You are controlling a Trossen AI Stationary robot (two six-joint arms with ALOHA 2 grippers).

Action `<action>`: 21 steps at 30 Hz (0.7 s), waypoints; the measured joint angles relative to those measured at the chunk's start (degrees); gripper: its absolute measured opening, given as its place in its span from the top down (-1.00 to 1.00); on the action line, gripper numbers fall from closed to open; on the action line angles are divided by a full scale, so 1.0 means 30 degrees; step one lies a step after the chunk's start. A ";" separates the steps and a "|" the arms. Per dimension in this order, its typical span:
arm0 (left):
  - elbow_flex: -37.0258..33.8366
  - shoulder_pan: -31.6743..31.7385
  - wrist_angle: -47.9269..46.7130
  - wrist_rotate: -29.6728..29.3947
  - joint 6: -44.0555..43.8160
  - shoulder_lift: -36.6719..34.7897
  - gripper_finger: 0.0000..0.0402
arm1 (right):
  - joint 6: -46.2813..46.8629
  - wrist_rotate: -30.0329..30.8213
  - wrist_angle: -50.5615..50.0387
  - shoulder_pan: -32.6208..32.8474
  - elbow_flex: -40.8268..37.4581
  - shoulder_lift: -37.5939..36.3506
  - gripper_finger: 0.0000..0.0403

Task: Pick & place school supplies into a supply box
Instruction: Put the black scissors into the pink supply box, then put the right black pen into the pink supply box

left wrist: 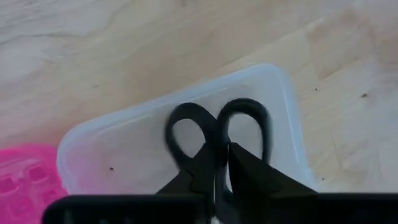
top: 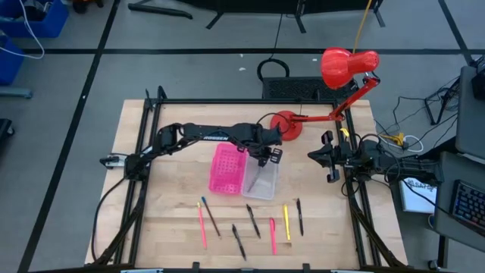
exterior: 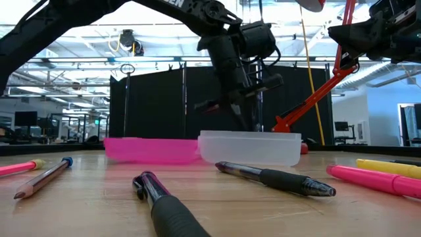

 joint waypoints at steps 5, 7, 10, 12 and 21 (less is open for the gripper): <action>0.0000 0.0000 0.0365 0.0066 0.0186 -0.0007 0.46 | 0.0001 -0.0004 0.0000 0.0000 -0.0001 0.0000 1.00; 0.0007 0.0000 0.0565 0.0852 0.0370 -0.0007 0.39 | 0.0000 -0.0004 -0.0007 0.0000 -0.0003 0.0000 1.00; 0.0389 0.0113 0.0767 0.2873 0.2097 -0.0234 0.31 | 0.0000 -0.0009 -0.0015 0.0000 -0.0003 0.0000 1.00; 0.0711 0.0091 0.0626 0.2983 0.3631 -0.0958 0.29 | 0.0000 -0.0011 -0.0051 0.0000 -0.0003 0.0000 1.00; 0.0593 0.0233 0.0280 -0.4049 1.0300 -0.8127 0.81 | 0.0000 -0.0018 -0.0284 0.0000 -0.0003 0.0007 1.00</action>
